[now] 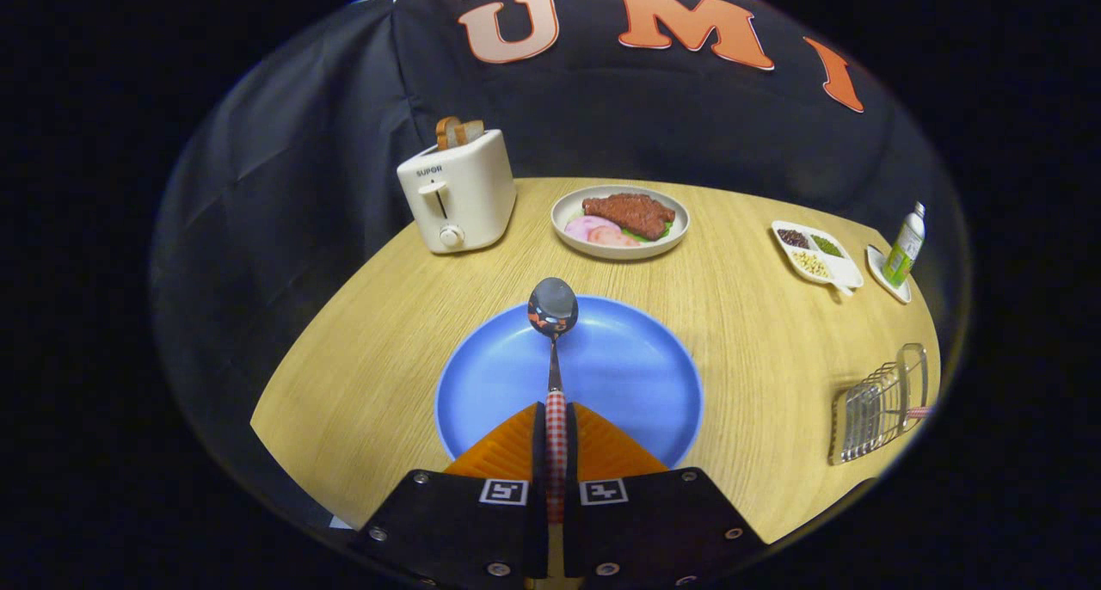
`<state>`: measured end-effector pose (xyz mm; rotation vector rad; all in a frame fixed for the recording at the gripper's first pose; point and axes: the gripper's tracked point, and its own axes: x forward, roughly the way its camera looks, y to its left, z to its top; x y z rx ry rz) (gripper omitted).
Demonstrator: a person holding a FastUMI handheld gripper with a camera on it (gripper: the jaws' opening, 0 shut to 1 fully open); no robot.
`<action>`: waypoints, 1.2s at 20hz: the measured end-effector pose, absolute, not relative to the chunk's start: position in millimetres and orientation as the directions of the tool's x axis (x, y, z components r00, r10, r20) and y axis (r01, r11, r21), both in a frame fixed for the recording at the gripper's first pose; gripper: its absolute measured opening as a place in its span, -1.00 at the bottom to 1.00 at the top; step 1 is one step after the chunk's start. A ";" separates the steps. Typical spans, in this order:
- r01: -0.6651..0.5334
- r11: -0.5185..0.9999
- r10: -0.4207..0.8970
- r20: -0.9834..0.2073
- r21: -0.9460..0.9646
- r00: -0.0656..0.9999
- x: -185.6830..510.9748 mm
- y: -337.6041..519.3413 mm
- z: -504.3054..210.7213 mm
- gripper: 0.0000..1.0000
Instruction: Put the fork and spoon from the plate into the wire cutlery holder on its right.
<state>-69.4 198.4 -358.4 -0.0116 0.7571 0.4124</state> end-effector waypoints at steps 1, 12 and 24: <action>-0.359 0.923 0.357 -0.655 0.137 0.666 -67.5 189.9 -346.5 -0.85; -0.291 0.952 0.294 -0.570 0.100 0.767 -53.1 82.8 -260.7 -0.85; -0.206 0.978 0.175 -0.633 0.026 0.754 -55.5 -50.7 -255.4 -0.85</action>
